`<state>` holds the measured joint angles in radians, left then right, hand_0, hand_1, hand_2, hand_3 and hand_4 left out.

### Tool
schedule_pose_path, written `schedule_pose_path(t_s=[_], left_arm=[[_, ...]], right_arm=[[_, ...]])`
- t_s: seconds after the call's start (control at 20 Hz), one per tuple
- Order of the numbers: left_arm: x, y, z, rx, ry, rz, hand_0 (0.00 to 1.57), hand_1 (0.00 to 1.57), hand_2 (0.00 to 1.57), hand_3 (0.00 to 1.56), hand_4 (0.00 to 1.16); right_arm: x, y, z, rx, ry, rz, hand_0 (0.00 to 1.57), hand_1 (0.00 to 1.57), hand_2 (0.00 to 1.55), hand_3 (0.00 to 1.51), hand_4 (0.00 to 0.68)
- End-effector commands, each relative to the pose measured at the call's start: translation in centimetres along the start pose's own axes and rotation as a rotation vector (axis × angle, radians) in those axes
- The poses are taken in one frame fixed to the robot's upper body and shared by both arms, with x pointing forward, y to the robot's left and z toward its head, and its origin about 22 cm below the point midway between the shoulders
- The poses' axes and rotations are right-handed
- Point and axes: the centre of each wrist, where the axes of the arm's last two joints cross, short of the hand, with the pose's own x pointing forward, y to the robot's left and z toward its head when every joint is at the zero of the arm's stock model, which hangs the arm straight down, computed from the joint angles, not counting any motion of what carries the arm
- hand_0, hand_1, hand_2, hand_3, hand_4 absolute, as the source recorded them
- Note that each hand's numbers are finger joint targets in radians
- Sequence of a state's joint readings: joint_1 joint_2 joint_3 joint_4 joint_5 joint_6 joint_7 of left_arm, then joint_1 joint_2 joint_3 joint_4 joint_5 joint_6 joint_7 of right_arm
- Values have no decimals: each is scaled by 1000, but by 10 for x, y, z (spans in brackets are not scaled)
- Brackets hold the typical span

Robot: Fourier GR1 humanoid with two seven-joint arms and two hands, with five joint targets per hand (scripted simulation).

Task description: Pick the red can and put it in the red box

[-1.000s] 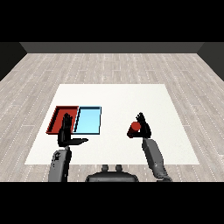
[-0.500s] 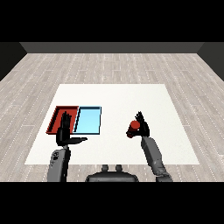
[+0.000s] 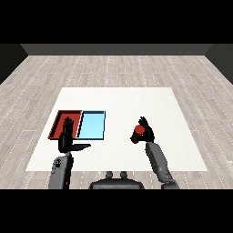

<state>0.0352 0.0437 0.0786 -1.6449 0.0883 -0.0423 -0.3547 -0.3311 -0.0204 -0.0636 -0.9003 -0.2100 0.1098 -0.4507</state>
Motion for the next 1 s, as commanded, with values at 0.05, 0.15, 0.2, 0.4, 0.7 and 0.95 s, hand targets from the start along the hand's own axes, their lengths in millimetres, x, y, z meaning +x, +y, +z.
schedule_pose_path(t_s=[0.05, 0.15, 0.2, 0.4, 0.7, 0.95], left_arm=[[-1, 25, -15, -8, -10, -15, 0, 0, 0, 0, 0], [-3, -8, -10, -5, -2, 0, 0, 0, 0, 0, 0], [-7, 8, -16, -12, -17, -13, 0, 0, 0, 0, 0], [-7, -9, 12, 0, -23, -49, 0, 0, 0, 0, 0], [-2, 5, -9, -15, -16, -23, 0, 0, 0, 0, 0], [-18, -13, 3, -45, 20, 6, 0, 0, 0, 0, 0]], right_arm=[[4, 4, -15, -57, 3, 77, 1470, 1470, 1469, 1434, 579], [-6, 10, -16, -63, 26, 96, 1484, 1484, 1468, 1437, 662], [-1, 2, -5, -55, 8, 117, 1488, 1488, 1466, 1441, 663], [17, 16, -11, -48, -10, 152, 1487, 1487, 1462, 1436, 661], [39, 0, -6, -27, -59, 202, 1467, 1467, 1455, 1419, 651], [30, 16, -5, -22, -108, 163, 1445, 1445, 1444, 1410, 653]])
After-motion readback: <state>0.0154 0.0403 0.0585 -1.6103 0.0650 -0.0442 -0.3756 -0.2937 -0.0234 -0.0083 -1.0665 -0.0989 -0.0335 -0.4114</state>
